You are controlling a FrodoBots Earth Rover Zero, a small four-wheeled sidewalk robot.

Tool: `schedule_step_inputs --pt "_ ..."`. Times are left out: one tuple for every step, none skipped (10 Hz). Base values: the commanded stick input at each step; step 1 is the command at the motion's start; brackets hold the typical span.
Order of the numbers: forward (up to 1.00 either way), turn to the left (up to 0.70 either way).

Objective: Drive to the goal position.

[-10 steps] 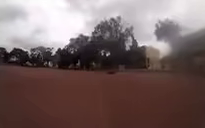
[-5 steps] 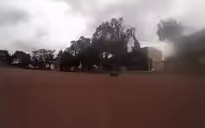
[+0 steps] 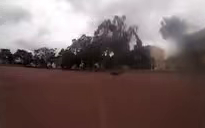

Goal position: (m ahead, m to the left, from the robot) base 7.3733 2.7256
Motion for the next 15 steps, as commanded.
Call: schedule_step_inputs --pt "1.0 0.0" --pt "1.0 0.0" --pt "1.0 0.0" --pt "1.0 0.0" --pt "1.0 0.0" --pt "1.0 0.0" --pt "1.0 0.0" --pt "1.0 0.0" --pt "1.0 0.0" --pt "1.0 0.0" --pt "1.0 0.0" --pt "1.0 0.0" --pt "1.0 0.0" --pt "1.0 0.0" --pt "1.0 0.0"
